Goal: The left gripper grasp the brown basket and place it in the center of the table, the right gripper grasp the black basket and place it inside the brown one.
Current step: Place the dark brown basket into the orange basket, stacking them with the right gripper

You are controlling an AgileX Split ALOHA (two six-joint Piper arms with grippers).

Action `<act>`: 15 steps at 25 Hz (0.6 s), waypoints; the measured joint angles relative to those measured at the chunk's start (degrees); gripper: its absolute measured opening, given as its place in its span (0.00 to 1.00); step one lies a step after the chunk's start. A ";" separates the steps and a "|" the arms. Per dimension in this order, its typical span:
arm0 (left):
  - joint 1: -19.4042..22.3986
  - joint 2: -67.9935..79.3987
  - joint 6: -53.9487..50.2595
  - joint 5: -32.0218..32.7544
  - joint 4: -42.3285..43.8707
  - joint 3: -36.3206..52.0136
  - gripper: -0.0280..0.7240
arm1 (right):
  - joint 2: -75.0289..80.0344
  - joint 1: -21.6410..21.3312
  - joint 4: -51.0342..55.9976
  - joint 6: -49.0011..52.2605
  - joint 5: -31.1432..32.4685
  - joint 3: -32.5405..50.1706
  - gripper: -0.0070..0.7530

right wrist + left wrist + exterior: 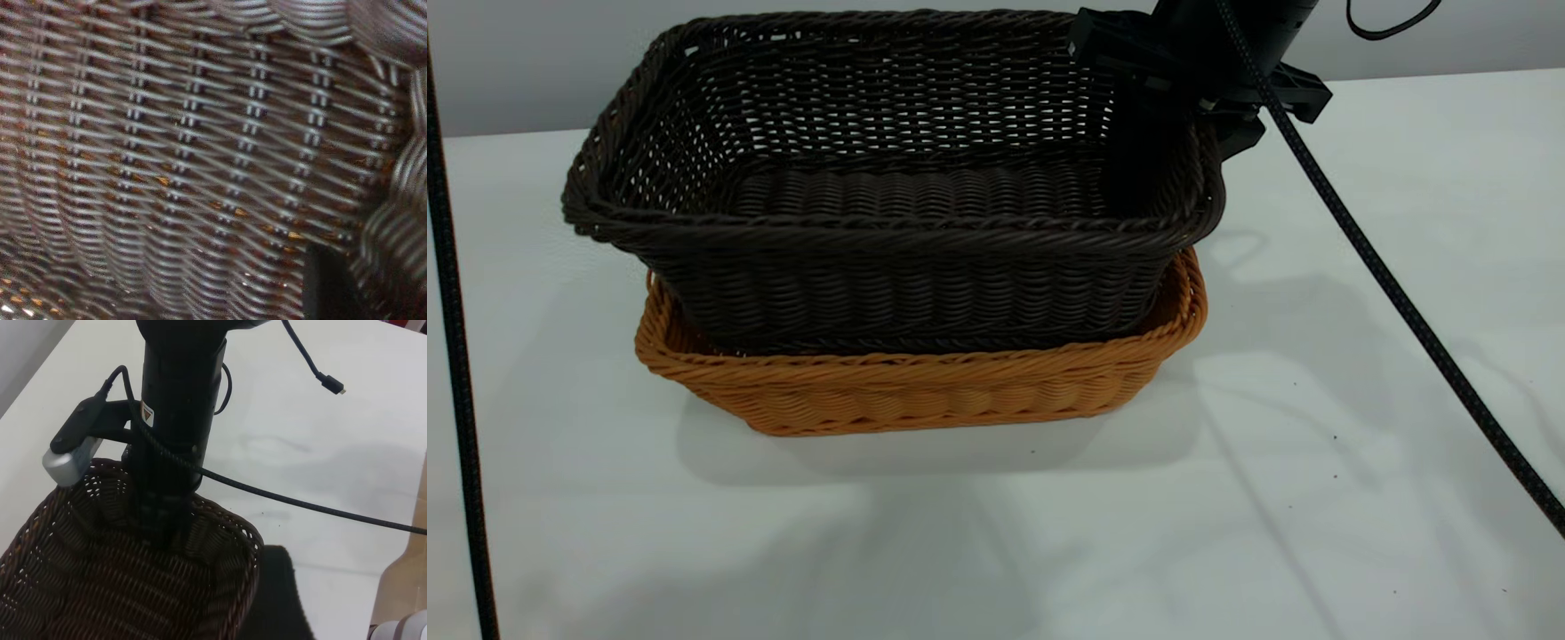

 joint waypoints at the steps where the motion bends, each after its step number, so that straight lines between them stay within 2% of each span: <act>1: 0.00 0.00 0.00 0.00 0.00 0.00 0.68 | 0.00 0.00 0.13 -0.55 0.06 0.00 0.32; 15: 0.00 0.00 0.00 1.07 0.06 0.00 0.68 | 0.00 0.00 1.79 -3.20 0.73 0.00 0.32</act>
